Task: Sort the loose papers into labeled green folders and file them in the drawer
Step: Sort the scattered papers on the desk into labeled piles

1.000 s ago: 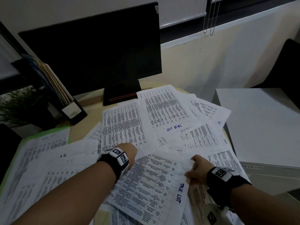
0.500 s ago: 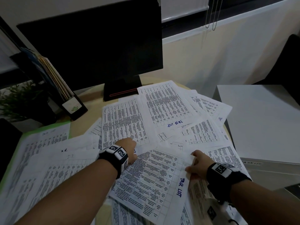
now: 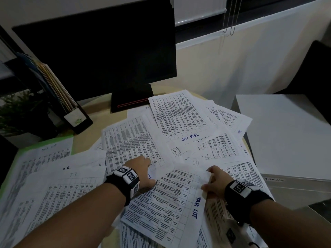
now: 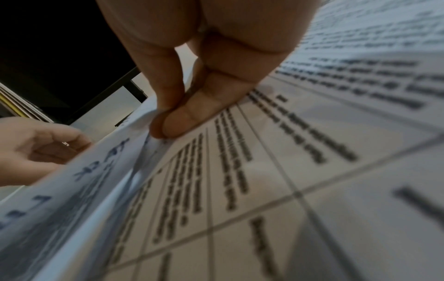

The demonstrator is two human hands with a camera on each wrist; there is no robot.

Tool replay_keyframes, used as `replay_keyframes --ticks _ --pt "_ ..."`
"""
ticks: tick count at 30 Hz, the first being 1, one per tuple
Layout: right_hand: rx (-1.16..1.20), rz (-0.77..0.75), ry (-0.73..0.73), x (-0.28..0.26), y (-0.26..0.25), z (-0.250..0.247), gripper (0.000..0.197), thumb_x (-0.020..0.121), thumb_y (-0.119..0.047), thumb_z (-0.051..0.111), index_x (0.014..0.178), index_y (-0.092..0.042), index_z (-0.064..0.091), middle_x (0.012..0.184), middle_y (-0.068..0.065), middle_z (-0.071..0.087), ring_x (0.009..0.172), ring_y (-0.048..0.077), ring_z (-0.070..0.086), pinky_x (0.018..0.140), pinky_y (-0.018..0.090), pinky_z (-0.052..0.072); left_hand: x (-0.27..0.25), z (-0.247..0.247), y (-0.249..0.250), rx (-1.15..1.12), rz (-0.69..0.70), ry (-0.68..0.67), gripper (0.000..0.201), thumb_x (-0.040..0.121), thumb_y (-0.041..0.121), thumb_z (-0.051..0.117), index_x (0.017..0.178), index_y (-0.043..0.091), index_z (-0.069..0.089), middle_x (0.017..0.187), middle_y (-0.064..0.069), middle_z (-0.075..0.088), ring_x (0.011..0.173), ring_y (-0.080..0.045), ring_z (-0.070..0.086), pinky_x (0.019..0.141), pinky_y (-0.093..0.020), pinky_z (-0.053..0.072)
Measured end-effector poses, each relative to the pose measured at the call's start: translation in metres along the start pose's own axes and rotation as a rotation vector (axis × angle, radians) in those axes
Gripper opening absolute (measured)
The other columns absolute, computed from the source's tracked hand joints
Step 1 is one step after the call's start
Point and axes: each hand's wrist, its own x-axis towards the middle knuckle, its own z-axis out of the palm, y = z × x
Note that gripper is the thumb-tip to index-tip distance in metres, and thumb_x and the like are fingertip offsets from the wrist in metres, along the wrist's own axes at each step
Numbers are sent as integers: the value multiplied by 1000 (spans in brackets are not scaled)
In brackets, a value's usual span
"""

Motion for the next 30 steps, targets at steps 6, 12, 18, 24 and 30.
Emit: replay_keyframes --ticks 6,12,18,24,30 --pt "-1 4 0 -3 -1 -1 46 77 -16 76 109 -21 43 100 5 64 92 23 65 80 40 57 -7 5 17 57 19 -6 33 93 33 45 116 11 55 108 -8 53 93 -25 57 76 -32 46" --pt "22 7 -6 -3 0 -1 50 76 -14 76 112 -21 43 101 5 63 90 23 65 76 38 58 -13 13 16 27 76 0 39 95 43 41 118 13 51 115 -8 52 102 -25 55 84 -33 45" --pt "16 9 1 -2 -1 -1 46 77 -14 75 110 -21 43 100 5 63 91 23 65 79 39 58 -16 9 20 100 96 -66 33 98 33 42 117 9 55 118 -10 51 102 -27 55 82 -32 44" --pt "5 -10 30 -2 -1 0 44 75 -14 76 105 -20 44 102 5 62 95 24 63 79 41 58 -19 -15 27 -162 -93 114 18 96 19 40 105 10 52 97 -10 61 77 -24 52 65 -26 37" --pt "64 -9 50 -9 -2 0 43 78 -9 74 106 -18 42 95 3 57 83 20 59 51 22 50 3 -30 8 -80 30 135 32 93 11 45 124 20 51 108 -7 56 90 -24 53 70 -26 35"
